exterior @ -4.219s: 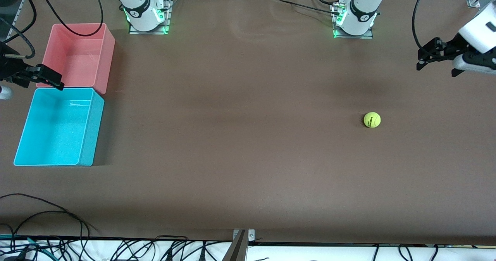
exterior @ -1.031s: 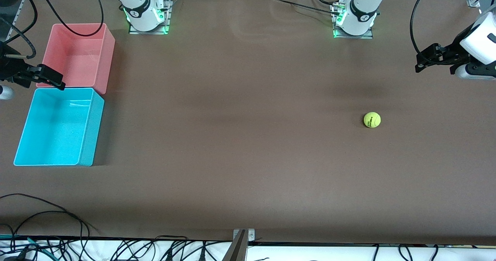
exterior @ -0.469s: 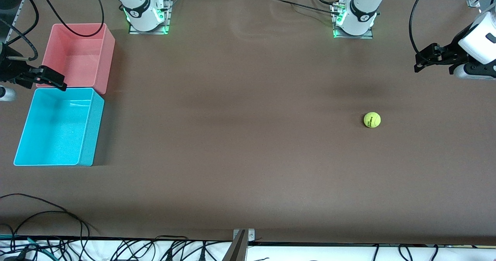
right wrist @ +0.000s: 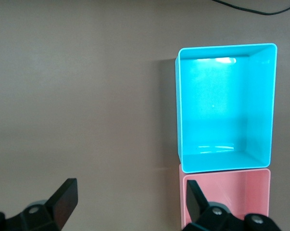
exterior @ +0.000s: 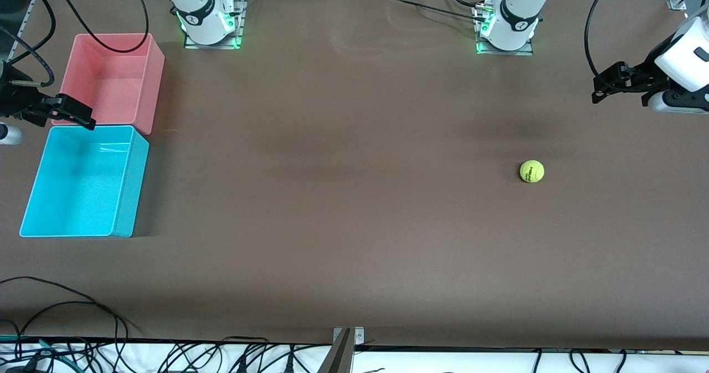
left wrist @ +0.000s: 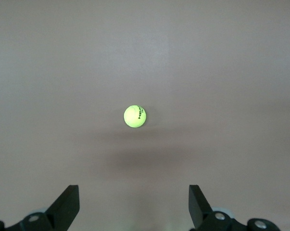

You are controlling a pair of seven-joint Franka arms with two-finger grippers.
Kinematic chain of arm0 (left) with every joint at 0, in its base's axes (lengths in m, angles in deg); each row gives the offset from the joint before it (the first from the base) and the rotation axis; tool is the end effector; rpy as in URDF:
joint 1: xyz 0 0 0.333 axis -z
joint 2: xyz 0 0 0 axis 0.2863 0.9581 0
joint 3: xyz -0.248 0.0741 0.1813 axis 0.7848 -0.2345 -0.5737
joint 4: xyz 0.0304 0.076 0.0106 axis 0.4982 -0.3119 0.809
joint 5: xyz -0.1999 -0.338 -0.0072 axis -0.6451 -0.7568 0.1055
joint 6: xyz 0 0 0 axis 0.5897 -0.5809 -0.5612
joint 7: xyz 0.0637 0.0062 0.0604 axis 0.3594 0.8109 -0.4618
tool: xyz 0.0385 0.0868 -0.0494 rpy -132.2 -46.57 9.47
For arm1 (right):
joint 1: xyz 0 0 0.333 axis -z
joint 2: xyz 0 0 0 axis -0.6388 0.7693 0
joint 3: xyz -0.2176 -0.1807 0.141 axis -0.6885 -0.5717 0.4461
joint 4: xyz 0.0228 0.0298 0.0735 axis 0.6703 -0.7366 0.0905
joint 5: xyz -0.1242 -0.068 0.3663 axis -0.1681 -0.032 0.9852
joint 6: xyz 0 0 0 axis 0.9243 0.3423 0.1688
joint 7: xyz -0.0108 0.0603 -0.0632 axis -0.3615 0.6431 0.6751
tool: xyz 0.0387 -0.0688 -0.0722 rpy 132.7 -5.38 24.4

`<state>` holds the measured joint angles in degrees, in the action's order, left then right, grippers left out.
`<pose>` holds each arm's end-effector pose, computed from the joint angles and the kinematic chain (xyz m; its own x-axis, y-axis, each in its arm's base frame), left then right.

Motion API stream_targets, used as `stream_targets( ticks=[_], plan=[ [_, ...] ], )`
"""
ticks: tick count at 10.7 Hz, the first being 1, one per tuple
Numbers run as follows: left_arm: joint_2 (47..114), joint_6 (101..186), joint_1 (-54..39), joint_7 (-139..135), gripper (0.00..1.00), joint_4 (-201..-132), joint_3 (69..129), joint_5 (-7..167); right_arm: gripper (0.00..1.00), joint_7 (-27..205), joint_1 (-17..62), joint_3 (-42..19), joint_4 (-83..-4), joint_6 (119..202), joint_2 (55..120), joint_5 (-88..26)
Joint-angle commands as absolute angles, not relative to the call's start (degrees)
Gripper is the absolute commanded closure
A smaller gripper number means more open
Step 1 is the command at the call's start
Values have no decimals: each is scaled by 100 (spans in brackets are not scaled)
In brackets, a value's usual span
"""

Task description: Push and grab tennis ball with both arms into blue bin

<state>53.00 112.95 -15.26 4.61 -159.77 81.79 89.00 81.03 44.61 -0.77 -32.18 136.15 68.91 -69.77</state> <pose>0.5358 -0.0200 0.6162 0.9962 -0.0442 -0.0756 -0.0446 -0.9990 -0.0035 0.5842 -0.0053 0.5959 0.9984 -0.0503 -0.0255 -0.0495 -0.9982 0.0326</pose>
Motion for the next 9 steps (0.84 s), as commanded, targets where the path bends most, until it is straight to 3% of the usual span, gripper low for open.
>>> stream_targets(
  ticks=[1, 9],
  plan=[
    [5385, 11140, -1514, 456, 0, -15779, 8198, 8933, 0, 8029, 4445, -70, -3105, 13523, 6922, -6900],
    [5569, 11149, -1488, 456, 0, -15762, 8207, 8968, 0, 8055, 4445, -70, -3105, 13523, 6930, -6900]
  ],
)
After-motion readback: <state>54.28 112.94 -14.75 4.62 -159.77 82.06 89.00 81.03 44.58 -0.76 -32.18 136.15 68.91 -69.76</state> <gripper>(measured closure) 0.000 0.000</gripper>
